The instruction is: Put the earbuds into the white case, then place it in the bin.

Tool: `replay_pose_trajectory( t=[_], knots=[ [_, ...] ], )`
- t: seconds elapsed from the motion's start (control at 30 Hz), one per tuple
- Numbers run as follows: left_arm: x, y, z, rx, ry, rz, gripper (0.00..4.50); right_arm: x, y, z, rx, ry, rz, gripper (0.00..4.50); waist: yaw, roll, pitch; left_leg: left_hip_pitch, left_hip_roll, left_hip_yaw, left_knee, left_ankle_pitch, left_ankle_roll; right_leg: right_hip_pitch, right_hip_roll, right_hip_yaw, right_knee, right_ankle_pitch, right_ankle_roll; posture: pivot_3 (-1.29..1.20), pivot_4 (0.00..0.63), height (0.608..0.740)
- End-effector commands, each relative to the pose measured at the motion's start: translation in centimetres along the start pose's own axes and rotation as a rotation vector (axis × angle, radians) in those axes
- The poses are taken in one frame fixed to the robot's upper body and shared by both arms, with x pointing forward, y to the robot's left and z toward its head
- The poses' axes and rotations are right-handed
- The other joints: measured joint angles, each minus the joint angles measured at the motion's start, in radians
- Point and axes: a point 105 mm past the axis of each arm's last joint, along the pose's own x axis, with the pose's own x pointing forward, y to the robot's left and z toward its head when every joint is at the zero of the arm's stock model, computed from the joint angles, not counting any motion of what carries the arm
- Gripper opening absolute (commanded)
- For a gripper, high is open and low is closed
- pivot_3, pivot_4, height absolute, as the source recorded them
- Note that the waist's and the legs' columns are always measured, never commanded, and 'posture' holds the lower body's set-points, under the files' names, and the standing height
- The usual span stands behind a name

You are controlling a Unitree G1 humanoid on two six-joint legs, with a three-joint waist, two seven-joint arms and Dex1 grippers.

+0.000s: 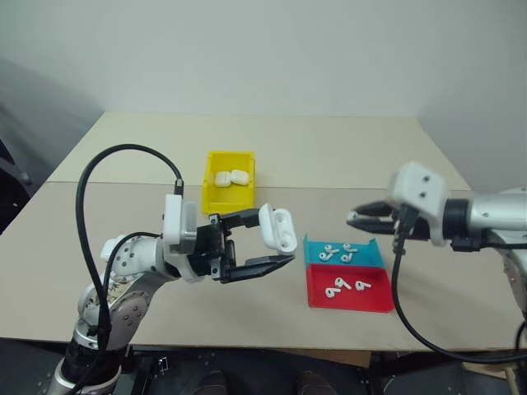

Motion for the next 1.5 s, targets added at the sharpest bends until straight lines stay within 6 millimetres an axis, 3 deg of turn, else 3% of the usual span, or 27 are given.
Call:
replay_pose_trajectory(
  t=[0.03,0.23,0.47,0.93,1.5],
  knots=[
    [0.1,-0.4,0.9,0.026,-0.024,-0.013,2.76,-1.5,-1.0,4.1,-0.020,-0.310,-0.083,0.65,0.001,0.000,0.000,0.001,0.000,0.000,0.000,0.000,0.000,0.001,0.000,0.000,-0.001,0.000,0.000,0.00,0.150,0.740],
    [0.1,-0.4,0.9,0.002,-0.021,-0.012,2.76,-1.6,2.0,6.7,-0.028,-0.689,0.060,0.65,0.002,0.000,0.000,0.001,0.000,-0.002,0.000,0.000,0.000,0.003,0.000,-0.002,-0.002,0.000,0.000,0.00,0.150,0.740],
    [0.2,-0.6,0.9,-0.036,-0.005,-0.028,2.76,-0.9,4.1,7.4,-0.044,-0.836,0.174,0.65,-0.001,0.000,0.000,0.002,0.000,-0.002,0.000,0.000,0.000,0.003,0.000,-0.002,-0.001,0.000,0.000,0.00,0.150,0.740],
    [0.3,-0.6,0.7,-0.030,0.003,-0.070,2.76,1.8,6.7,7.0,-0.069,-0.828,0.313,0.65,-0.001,0.000,0.000,0.002,0.000,-0.002,0.000,0.000,0.000,0.003,0.000,-0.002,-0.001,0.000,0.000,0.00,0.150,0.740],
    [0.5,-0.7,0.5,-0.028,0.001,-0.086,2.76,2.7,7.5,6.3,-0.077,-0.800,0.338,0.65,0.000,0.000,0.000,0.002,0.000,-0.002,-0.001,0.000,0.000,0.003,0.000,-0.002,-0.002,0.000,0.000,0.00,0.150,0.740]
  ],
)
